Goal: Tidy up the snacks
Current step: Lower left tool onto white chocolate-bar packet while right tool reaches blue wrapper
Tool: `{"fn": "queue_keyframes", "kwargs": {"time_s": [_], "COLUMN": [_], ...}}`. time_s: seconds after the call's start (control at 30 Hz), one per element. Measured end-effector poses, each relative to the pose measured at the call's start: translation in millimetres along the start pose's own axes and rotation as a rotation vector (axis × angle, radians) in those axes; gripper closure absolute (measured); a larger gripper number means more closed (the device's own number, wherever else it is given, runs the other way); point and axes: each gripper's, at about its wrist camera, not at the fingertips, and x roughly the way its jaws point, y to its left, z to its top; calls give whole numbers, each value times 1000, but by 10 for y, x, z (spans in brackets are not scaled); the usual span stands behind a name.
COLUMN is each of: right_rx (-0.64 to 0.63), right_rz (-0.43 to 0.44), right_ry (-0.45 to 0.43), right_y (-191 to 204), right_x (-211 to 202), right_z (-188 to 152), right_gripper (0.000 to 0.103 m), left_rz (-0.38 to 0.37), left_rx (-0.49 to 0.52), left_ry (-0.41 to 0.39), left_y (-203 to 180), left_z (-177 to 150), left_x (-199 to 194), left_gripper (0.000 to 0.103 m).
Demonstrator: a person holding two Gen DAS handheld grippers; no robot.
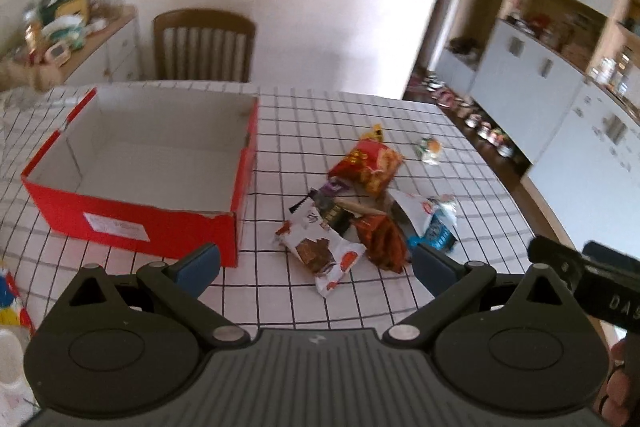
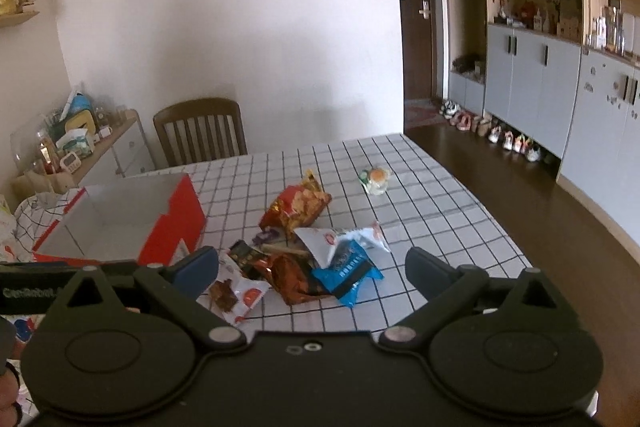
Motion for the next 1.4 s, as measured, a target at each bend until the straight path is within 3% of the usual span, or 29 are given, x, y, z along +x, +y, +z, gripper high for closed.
{"fn": "queue_keyframes", "kwargs": {"time_s": [0.27,0.5,0.77,1.07,1.4], "right_rx": [-114,-102,168,467,522], "right_rz": [21,56,105,99,85], "right_ry": [24,166,340,492,574], "right_y": [-445,-784,-994,-1129,-1044], "right_x": [522,1103,1643,2055,2329], "right_z": [119,104,106,69,32], "right_gripper": [11,19,23,27,29], "left_rz": [110,173,253,306,341], "left_rx": [-145,-275,-362,-444,-467], "left_ry": [68,140,189,239,278], "left_y": [-91,-166,-196,-148,-107], "left_z": [186,207,221,190,146], "left_x": [489,960,1414,1737,1985], "left_gripper": [1,1,15,15,16]}}
